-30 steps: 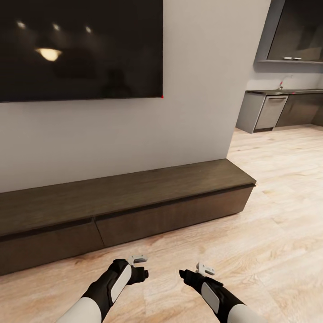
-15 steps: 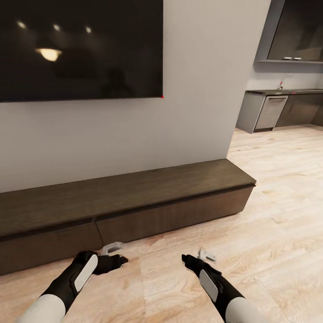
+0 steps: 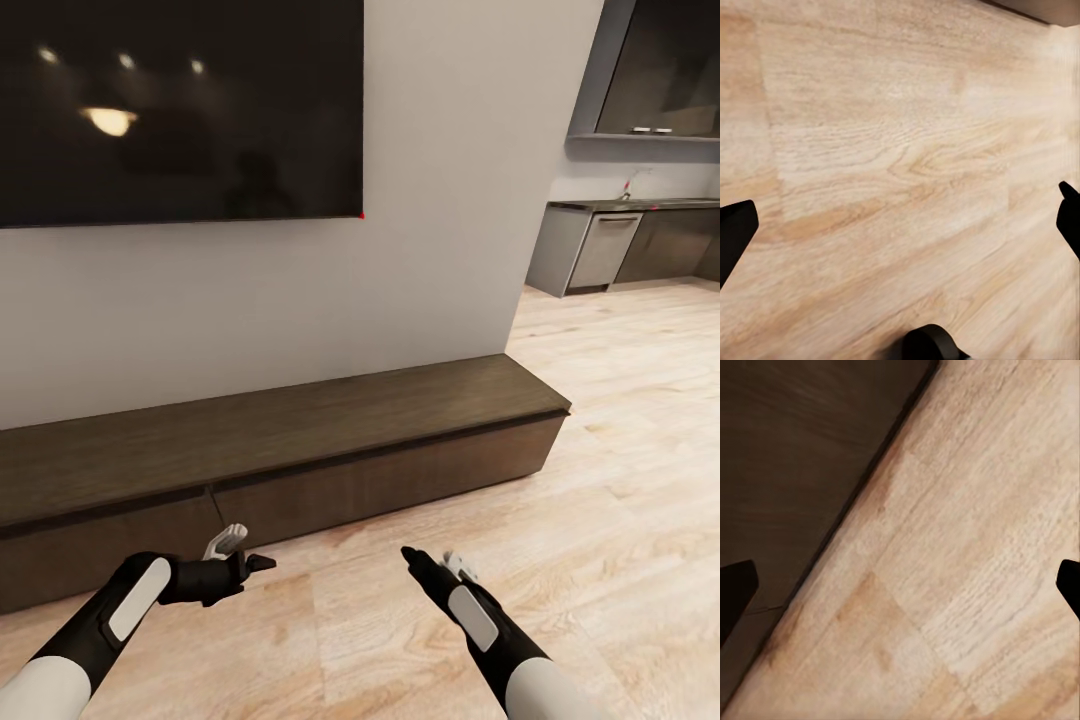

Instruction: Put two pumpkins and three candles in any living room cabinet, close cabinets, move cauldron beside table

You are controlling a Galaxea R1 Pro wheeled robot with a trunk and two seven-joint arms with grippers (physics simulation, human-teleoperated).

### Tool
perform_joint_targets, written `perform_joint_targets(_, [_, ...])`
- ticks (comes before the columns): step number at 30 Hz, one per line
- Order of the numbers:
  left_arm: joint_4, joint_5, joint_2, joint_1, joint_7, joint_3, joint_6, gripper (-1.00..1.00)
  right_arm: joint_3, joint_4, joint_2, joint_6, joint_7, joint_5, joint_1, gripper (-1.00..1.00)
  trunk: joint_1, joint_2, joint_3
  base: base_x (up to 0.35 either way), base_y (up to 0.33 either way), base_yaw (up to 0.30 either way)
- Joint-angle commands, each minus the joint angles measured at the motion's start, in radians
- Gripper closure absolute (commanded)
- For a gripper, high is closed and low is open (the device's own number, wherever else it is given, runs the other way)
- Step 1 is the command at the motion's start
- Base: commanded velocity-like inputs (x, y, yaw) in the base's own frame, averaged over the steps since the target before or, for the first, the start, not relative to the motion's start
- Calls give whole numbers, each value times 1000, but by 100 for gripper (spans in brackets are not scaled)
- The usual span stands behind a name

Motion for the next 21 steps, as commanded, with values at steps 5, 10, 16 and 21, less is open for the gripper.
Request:
perform_joint_targets(5, [0,-1,2,-1,-7,-2,1,-100,-3,-5,0,9,-1,-19,0,-100,0,0,-1,0,0,0])
perform_joint_targets(10, [0,-1,10,-1,-8,-1,2,-100,1,-6,1,13,-5,-21,0,-100,0,0,-1,0,0,176])
perform_joint_targets(16, [0,-1,12,-1,-8,-1,2,-100,3,-5,2,11,-5,-12,0,-100,0,0,-1,0,0,285])
perform_joint_targets(21, [0,-1,12,-1,-8,-2,2,-100,2,-4,2,5,-5,-12,0,-100,0,0,-1,0,0,295])
